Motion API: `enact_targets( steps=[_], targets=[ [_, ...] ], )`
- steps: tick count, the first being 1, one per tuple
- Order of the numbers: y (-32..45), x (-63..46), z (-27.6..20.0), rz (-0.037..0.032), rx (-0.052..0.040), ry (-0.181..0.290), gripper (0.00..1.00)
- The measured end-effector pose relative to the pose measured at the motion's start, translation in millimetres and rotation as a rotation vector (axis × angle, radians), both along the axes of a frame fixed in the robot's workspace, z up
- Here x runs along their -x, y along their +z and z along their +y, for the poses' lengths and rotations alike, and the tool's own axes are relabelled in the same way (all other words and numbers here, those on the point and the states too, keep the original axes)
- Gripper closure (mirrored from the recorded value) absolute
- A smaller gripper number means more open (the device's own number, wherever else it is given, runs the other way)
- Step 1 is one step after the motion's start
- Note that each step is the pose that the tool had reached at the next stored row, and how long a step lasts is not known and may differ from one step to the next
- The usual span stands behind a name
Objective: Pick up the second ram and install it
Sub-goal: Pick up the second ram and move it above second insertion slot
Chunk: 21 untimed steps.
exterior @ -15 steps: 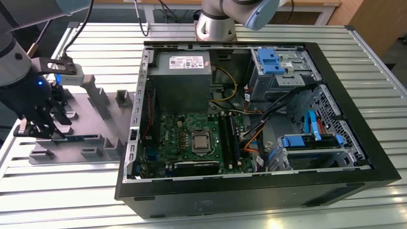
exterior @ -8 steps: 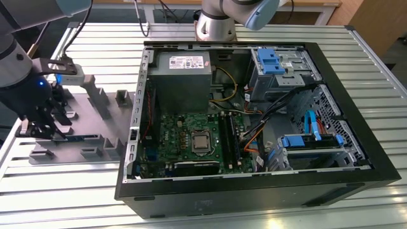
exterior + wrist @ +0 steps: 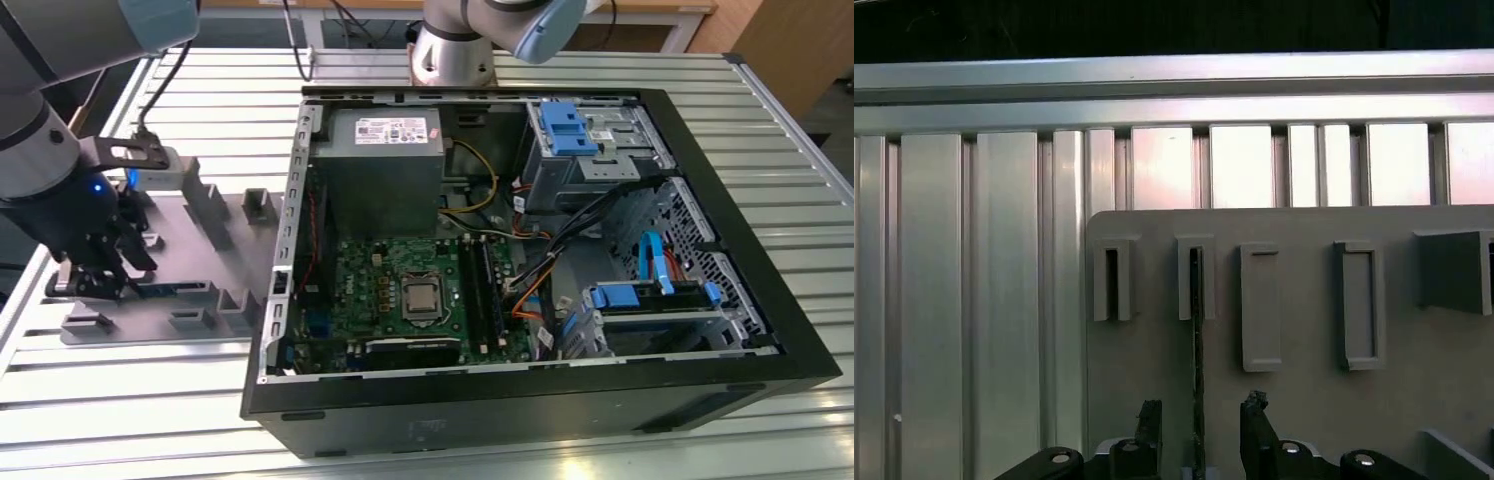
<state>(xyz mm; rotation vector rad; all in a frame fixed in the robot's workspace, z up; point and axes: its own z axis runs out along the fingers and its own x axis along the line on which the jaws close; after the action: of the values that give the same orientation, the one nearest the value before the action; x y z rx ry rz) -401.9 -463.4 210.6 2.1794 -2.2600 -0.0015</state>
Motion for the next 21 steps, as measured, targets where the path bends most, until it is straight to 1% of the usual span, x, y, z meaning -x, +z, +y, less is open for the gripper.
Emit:
enact_targets(
  steps=[5, 7, 14, 16, 21],
  targets=[
    [-8.9, 0.0, 0.0, -0.0001, -0.0001, 0.0, 0.56],
    [-11.1, 0.0, 0.0, -0.0001, 0.0, 0.0, 0.56],
    [-11.7, 0.1, 0.0, -0.0002, -0.0001, 0.0, 0.56],
    [-12.4, 1.6, 0.1, -0.0002, -0.0001, 0.0, 0.56],
    [-16.3, 4.1, -0.1, -0.0001, -0.0001, 0.0, 0.56]
  ],
)
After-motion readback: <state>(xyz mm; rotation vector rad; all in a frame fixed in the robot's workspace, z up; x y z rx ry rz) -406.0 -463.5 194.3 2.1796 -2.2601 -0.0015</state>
